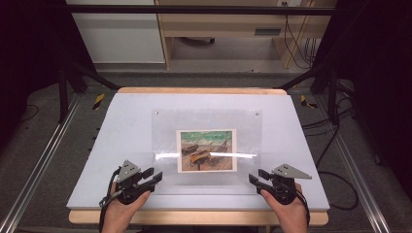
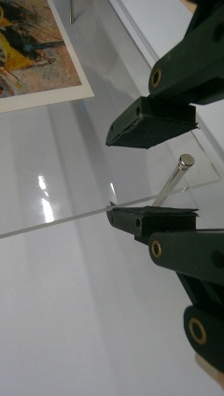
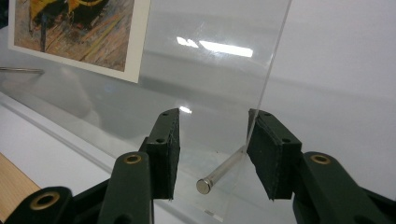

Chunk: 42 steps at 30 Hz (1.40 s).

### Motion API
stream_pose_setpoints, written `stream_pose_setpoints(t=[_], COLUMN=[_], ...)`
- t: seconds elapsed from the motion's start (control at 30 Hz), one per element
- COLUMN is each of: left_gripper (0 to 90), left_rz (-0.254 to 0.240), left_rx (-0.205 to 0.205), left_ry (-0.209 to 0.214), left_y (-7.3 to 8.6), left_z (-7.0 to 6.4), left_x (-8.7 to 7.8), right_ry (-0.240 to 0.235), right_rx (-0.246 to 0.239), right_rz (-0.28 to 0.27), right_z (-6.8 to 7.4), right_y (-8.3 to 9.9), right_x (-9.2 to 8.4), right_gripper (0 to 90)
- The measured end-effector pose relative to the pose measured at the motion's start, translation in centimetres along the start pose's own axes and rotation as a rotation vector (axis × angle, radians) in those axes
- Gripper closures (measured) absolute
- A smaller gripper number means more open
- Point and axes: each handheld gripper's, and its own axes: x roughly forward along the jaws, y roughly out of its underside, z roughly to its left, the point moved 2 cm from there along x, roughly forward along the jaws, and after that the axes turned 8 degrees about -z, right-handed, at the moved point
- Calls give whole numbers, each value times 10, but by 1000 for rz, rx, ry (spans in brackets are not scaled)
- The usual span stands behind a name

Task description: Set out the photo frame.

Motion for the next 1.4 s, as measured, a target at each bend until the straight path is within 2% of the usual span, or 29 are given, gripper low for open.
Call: stream_pose_setpoints(t=[0.47,1.4], left_gripper=[612,653], left_rz=[10,34], left_rx=[8,32], left_ry=[-16,-16], left_y=[3,7], left_z=[-3,-6], left_x=[-4,-8], right_ry=[3,17], right_rx=[-5,-17], right_rz=[8,32], right_z=[1,5], right_y=[3,8], right_x=[-4,-8], right_gripper=[582,615])
